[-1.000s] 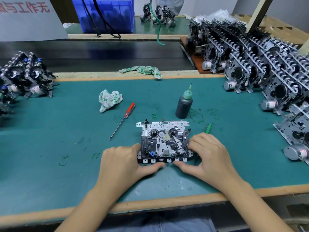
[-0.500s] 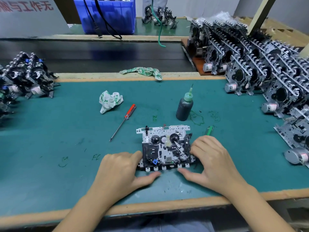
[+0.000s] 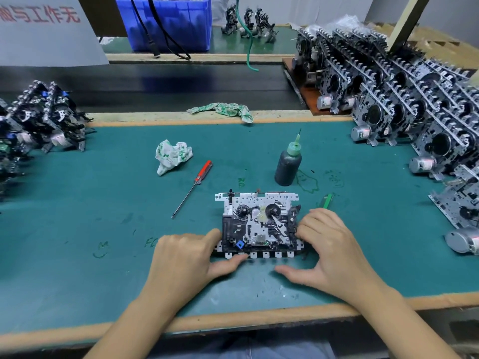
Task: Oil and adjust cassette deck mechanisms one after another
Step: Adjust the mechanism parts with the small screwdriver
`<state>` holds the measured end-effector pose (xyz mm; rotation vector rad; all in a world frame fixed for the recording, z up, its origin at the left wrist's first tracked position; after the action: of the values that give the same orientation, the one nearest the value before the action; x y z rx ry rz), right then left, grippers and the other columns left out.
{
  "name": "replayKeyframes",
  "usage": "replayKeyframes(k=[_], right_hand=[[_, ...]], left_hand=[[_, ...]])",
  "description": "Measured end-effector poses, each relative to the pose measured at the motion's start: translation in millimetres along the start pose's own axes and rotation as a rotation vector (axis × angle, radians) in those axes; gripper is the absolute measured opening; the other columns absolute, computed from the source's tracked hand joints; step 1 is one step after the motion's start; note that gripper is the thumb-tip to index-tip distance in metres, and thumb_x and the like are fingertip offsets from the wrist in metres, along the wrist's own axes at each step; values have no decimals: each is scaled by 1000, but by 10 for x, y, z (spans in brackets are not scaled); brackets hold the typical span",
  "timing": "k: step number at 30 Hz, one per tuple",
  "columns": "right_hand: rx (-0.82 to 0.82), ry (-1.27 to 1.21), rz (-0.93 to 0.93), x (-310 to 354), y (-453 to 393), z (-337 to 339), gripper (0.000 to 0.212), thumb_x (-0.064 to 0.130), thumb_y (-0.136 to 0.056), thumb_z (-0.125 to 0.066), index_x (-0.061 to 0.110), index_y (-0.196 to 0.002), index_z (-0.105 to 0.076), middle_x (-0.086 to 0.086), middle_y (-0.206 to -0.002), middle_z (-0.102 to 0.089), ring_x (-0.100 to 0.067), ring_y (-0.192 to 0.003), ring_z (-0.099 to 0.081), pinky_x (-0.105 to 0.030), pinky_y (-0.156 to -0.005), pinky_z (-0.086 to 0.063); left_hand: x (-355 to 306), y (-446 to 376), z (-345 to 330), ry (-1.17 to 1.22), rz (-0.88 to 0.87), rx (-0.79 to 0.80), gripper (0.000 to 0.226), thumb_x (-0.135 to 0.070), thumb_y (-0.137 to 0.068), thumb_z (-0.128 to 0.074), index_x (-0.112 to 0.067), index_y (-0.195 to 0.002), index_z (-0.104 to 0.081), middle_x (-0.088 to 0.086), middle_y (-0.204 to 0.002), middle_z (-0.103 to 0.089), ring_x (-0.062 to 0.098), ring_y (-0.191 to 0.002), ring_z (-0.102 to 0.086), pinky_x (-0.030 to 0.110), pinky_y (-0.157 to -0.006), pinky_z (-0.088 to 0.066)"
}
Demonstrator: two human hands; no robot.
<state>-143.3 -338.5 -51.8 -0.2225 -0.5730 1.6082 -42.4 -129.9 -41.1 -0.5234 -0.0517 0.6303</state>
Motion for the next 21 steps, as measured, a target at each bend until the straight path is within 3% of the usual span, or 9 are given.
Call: replayKeyframes(k=[3, 8, 15, 21], right_hand=[[-8, 24, 9, 8, 2, -4, 51, 60, -74, -61, 11, -63, -53, 2, -67, -49, -21, -68, -50, -29, -81, -40], [-50, 97, -16, 24, -6, 12, 47, 56, -75, -57, 11, -61, -53, 2, -64, -51, -21, -65, -51, -23, -74, -32], [-1, -102, 1, 1, 15, 12, 56, 62, -72, -66, 9, -60, -50, 0, -64, -48, -21, -64, -47, -28, -80, -42], [-44, -23, -16, 35, 7, -1, 51, 56, -76, -61, 10, -58, -53, 0, -62, -52, -22, -60, -49, -30, -61, -44]], left_hand=[[15, -5, -1, 59, -43, 6, 66, -68, -85, -38, -13, -49, -44, 1, -32, -32, 23, -27, -34, 18, -36, -20], [-5, 11, -3, 119, -70, 49, 58, -70, -71, -52, -16, -52, -40, 0, -33, -32, 24, -28, -34, 18, -39, -19], [-13, 13, -21, 75, 11, 1, 51, -60, -72, -52, -17, -48, -39, 2, -30, -31, 21, -26, -34, 19, -33, -25], [-28, -7, -19, 134, 33, 34, 71, -84, -65, -45, -15, -45, -38, 0, -30, -31, 22, -26, -36, 21, -36, -25]])
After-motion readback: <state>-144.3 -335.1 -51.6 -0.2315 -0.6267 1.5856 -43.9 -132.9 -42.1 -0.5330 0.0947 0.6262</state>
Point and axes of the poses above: each hand's wrist, its own y-axis away from the middle knuckle, its own z-axis out of the back of the hand, x = y × z, the point moved 2 cm from there along -y, towards the middle knuckle
